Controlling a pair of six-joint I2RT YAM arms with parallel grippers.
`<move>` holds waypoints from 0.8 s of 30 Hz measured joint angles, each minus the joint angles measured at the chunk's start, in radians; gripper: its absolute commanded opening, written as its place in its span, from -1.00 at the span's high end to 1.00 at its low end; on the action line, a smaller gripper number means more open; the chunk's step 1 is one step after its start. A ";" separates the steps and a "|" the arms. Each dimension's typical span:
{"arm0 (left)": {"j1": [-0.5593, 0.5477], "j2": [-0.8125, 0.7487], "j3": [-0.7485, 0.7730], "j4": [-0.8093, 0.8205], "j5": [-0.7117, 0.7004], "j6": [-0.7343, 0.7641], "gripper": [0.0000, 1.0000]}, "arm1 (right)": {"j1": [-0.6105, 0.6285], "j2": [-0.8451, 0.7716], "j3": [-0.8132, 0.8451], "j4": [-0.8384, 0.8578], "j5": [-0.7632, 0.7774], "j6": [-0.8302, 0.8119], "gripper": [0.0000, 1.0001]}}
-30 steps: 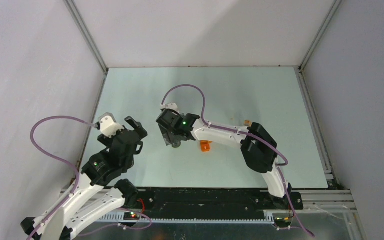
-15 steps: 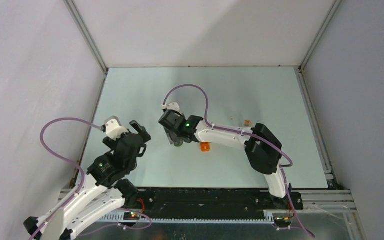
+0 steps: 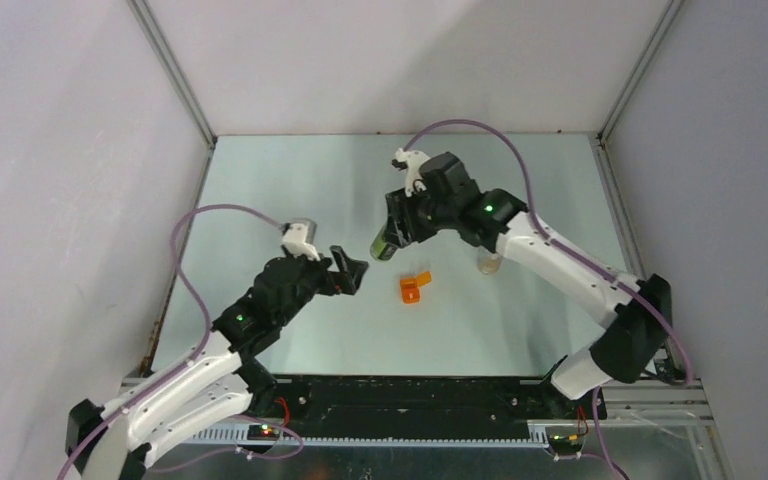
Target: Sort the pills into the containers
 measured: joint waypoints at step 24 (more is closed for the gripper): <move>0.000 0.258 0.098 0.298 0.937 0.310 0.96 | -0.098 -0.181 -0.079 -0.127 -0.652 -0.294 -0.30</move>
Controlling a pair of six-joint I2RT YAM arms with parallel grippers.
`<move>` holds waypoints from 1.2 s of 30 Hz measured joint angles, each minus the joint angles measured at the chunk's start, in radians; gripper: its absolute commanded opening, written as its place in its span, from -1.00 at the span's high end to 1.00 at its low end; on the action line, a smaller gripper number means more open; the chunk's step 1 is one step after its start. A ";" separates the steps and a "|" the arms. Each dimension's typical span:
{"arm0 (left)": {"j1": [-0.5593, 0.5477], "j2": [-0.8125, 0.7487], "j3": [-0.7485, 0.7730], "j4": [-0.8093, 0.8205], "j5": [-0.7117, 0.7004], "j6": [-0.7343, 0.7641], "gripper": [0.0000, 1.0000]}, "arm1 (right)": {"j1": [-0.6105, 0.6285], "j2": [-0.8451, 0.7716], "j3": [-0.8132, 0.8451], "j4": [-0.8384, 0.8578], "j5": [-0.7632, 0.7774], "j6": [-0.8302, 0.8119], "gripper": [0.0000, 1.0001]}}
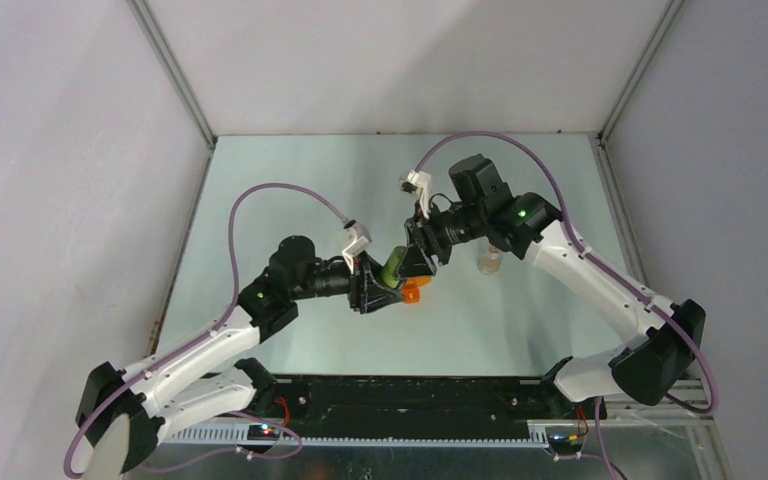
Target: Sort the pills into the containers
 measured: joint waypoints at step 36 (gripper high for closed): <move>0.004 0.023 0.074 0.043 -0.089 0.008 1.00 | -0.061 -0.215 -0.325 0.599 0.123 0.498 1.00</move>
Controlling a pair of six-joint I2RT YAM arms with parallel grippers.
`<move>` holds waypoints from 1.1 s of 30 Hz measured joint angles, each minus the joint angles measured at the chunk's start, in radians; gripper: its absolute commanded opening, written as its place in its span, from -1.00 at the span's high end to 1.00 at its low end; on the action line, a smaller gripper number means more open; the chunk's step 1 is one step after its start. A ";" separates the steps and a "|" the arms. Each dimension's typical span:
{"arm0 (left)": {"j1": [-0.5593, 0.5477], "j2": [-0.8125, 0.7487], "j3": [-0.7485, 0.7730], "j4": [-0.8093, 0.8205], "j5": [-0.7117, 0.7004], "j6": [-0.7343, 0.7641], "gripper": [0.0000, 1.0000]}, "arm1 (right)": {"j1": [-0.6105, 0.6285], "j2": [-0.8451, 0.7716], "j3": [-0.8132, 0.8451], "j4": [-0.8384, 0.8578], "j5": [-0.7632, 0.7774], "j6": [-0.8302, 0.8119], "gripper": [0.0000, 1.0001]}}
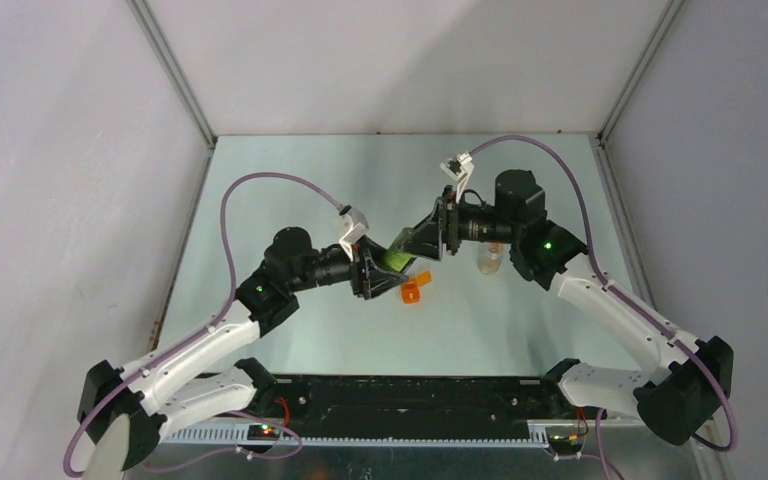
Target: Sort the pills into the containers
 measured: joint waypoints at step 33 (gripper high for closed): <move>0.002 0.027 0.029 0.108 -0.117 -0.090 1.00 | 0.198 -0.078 -0.005 -0.015 0.690 0.282 -0.59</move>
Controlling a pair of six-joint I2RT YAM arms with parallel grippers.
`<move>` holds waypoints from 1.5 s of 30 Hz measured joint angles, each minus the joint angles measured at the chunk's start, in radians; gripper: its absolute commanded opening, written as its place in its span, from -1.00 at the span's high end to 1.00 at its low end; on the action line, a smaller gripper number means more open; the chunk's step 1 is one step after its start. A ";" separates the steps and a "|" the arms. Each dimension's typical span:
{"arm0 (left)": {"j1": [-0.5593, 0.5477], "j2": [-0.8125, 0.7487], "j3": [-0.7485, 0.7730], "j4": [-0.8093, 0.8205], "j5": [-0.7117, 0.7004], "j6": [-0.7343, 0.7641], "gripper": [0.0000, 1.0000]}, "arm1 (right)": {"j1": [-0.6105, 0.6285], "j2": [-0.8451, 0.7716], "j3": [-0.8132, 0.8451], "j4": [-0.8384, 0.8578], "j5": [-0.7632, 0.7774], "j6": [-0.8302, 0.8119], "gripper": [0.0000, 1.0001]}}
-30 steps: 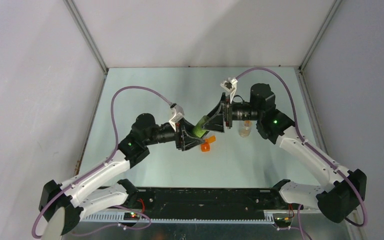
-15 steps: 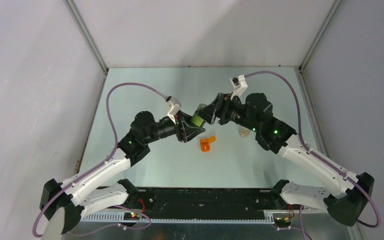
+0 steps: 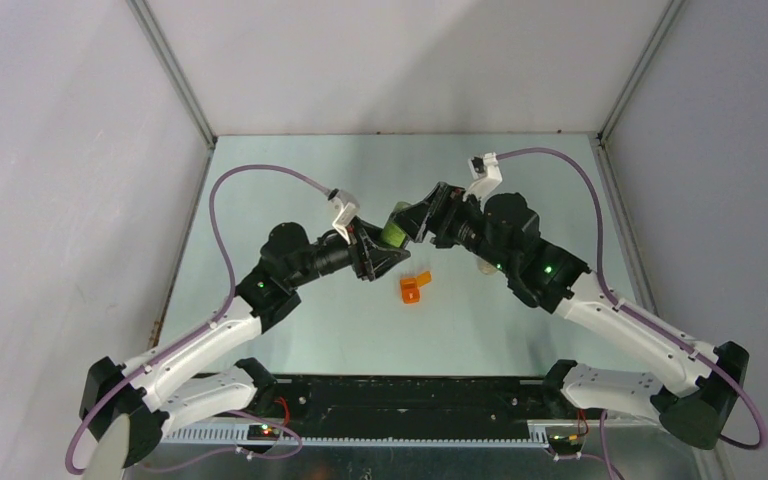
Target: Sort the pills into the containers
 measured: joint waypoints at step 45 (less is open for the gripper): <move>-0.006 0.013 0.007 -0.093 -0.024 0.039 1.00 | -0.095 -0.066 -0.087 0.103 -0.193 -0.087 -0.69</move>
